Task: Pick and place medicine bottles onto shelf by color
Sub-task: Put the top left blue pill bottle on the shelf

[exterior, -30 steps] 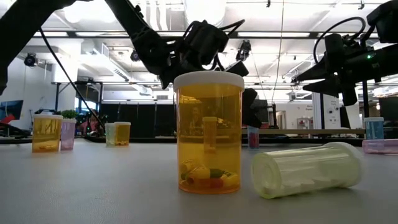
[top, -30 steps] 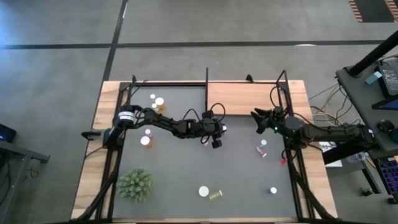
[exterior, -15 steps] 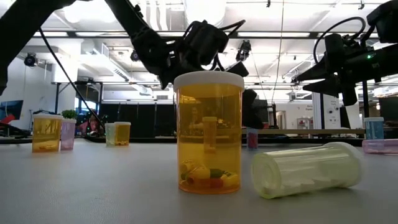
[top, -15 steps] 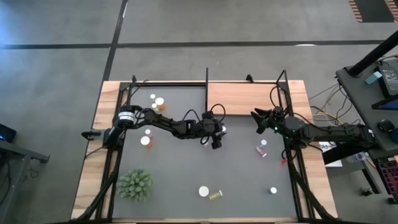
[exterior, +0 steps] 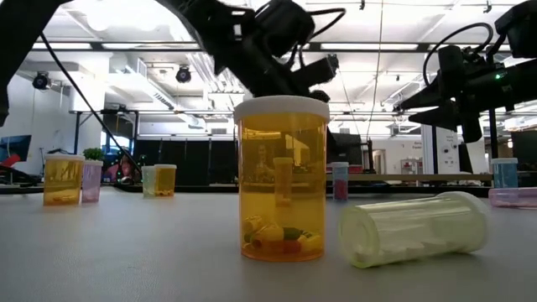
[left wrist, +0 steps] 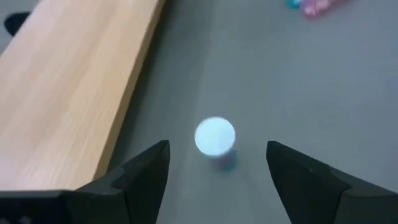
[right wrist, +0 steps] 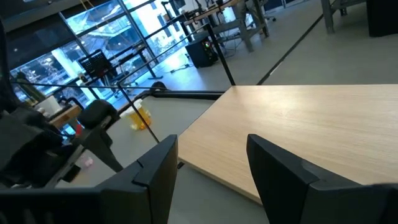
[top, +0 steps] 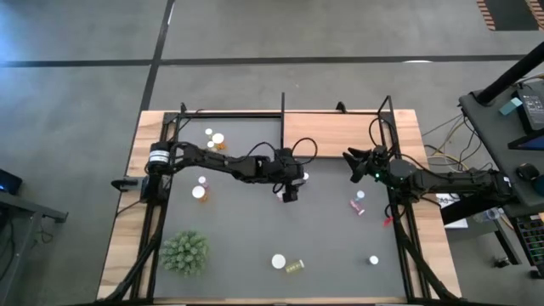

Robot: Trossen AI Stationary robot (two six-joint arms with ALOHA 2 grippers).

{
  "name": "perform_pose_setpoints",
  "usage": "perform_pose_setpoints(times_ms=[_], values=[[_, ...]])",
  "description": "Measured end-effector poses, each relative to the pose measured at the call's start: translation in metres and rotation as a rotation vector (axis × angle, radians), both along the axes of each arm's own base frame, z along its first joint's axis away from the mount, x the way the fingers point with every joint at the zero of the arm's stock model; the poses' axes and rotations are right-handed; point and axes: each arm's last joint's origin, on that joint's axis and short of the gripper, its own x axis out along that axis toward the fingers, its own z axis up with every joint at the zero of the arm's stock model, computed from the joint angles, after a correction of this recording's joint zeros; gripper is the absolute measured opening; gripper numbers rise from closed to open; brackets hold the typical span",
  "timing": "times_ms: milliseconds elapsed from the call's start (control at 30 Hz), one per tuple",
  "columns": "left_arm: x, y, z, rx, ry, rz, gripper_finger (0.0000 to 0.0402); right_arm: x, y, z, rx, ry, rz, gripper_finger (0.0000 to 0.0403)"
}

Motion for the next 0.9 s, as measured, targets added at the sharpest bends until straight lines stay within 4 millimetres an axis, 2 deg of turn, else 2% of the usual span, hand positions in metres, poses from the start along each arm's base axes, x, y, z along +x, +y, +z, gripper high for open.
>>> perform_pose_setpoints(times_ms=[233, 900], values=[[0.004, 0.005, 0.013, 0.017, 0.068, -0.097, 0.0251, 0.000, 0.000, 0.000, 0.000, 0.003, 0.000, 0.0183], [0.006, 0.013, 0.010, 0.053, 0.051, -0.155, 0.0251, 0.000, 0.000, 0.000, 0.000, 0.003, 0.000, 0.0183]])
